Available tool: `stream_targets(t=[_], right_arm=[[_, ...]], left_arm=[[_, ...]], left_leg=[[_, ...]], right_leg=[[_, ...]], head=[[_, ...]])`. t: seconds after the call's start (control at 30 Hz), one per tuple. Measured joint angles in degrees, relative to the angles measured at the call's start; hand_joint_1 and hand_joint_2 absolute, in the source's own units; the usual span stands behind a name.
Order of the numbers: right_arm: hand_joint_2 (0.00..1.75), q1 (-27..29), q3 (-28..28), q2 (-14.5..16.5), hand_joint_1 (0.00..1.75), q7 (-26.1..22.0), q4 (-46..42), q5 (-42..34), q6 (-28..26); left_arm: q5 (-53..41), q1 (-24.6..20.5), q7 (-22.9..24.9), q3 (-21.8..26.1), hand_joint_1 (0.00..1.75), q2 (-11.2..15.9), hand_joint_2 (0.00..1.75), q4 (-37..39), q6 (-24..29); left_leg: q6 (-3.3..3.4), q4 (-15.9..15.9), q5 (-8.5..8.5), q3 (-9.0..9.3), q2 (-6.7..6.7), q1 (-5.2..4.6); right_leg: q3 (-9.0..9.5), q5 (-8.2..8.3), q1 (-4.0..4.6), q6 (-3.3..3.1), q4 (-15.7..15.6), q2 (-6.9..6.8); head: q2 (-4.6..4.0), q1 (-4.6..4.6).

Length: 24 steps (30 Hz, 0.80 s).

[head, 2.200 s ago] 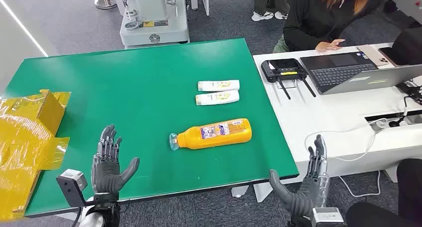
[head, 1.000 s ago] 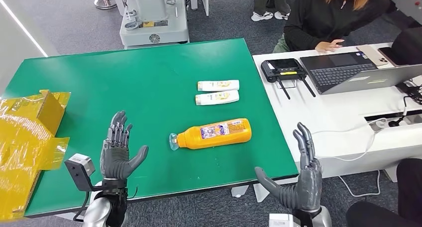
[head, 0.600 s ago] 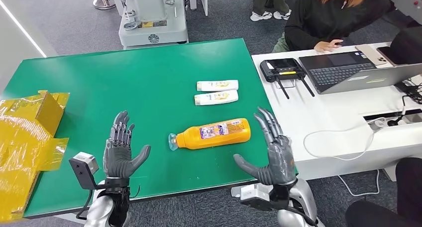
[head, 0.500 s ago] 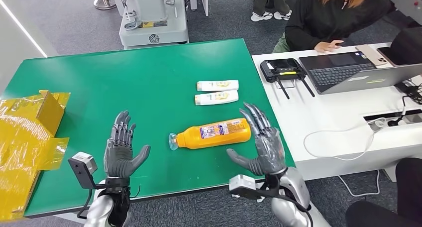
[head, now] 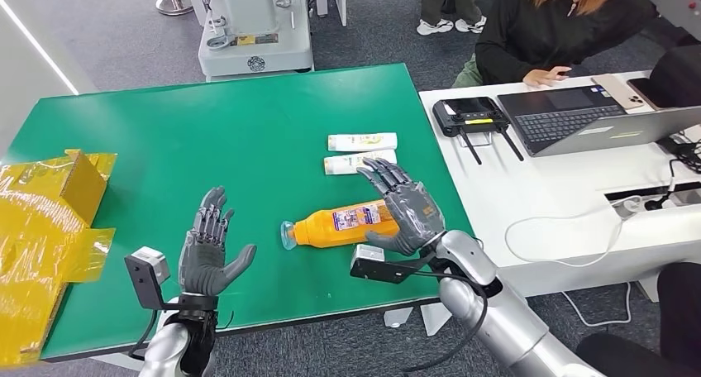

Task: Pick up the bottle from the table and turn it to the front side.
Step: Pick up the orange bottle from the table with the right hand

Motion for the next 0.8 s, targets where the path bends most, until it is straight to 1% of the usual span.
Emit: stream_targets(t=[0.17,0.37,0.63,0.8], right_arm=[[1.75,-1.1,1.6,-2.2,0.00,4.0,1.1,0.9,5.7],[1.75,-1.2,2.5,-4.5,0.00,5.6,1.8,1.0,9.8],[1.75,-2.2,3.9,-7.1,0.00,6.4,3.1,2.7,12.3],[1.75,-3.9,4.8,-7.5,0.00,5.1,5.0,3.4,11.1]], left_arm=[[-1.2,1.1,1.6,0.0,0.00,-0.3,1.75,-0.5,-2.3],[-2.5,1.7,2.4,0.1,0.00,-0.7,1.75,-1.3,-4.0],[-3.0,2.3,3.0,0.6,0.00,-0.8,1.75,-1.8,-5.1],[-3.4,2.9,3.0,1.2,0.00,-1.0,1.75,-2.4,-5.2]], left_leg=[[0.00,0.0,0.00,-0.02,-0.12,0.00],[0.00,0.0,0.00,-0.04,-0.16,-0.01],[0.00,0.0,0.00,-0.04,-0.16,-0.01],[0.00,0.0,0.01,-0.04,-0.15,0.00]], right_leg=[[0.01,0.00,0.00,0.00,0.0,-0.12],[0.01,0.00,0.00,0.01,0.0,-0.15],[0.01,0.00,0.00,0.00,0.0,-0.17],[0.01,0.00,0.00,0.00,0.0,-0.16]], head=[[0.00,0.02],[0.00,0.02],[0.00,0.01],[0.00,0.01]])
